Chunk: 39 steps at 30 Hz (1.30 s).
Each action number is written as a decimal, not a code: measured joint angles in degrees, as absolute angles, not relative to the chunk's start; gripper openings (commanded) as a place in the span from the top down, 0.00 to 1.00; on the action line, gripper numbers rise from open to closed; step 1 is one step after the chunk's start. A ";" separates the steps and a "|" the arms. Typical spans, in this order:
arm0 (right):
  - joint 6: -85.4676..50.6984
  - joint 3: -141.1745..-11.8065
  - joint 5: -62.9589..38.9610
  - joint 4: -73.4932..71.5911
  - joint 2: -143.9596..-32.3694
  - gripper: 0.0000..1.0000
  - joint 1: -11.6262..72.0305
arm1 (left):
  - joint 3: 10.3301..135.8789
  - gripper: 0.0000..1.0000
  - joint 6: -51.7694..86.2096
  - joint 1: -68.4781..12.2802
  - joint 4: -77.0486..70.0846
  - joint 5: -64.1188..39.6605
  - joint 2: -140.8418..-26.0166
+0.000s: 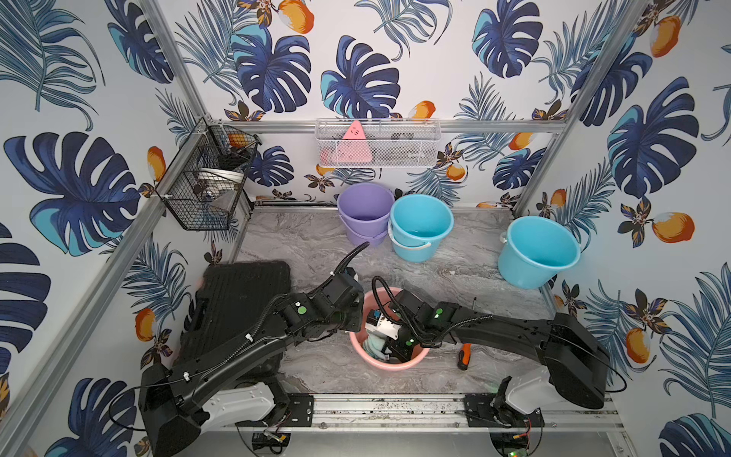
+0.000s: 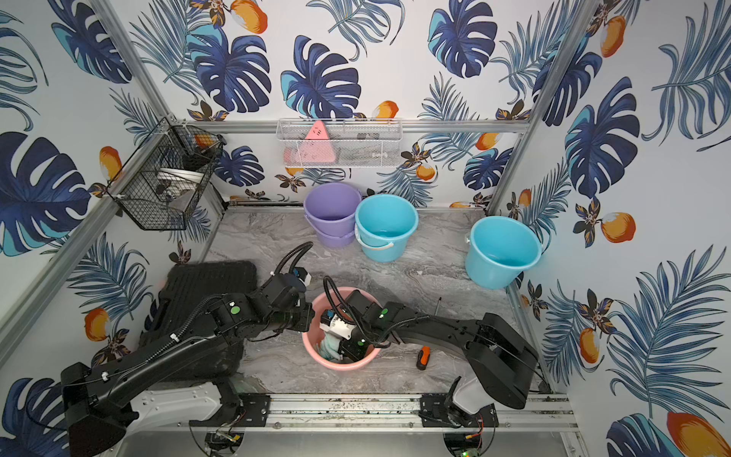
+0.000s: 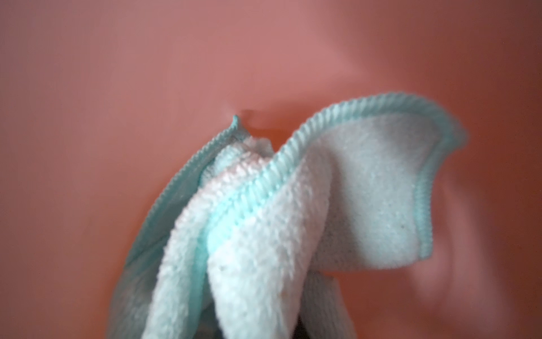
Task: Wipe the inside of the bucket with a cloth
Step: Wipe the dirt from the bucket.
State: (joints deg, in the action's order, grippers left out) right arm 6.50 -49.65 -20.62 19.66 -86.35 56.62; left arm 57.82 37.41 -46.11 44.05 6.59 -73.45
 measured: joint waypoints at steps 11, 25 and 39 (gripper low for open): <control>0.86 -46.28 -0.51 3.27 -85.82 1.00 58.43 | 57.82 1.00 37.43 -46.35 44.03 7.49 -73.43; 13.17 -51.11 26.15 13.41 -90.70 1.00 61.54 | 58.15 1.00 37.58 -46.50 43.55 9.08 -73.34; 16.45 -55.22 15.88 33.58 -92.27 1.00 61.63 | 58.15 1.00 37.58 -46.74 42.48 7.49 -73.06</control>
State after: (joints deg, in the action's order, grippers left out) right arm 16.45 -55.22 15.88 33.58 -92.27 61.63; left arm 58.15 37.58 -46.74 42.48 7.49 -73.06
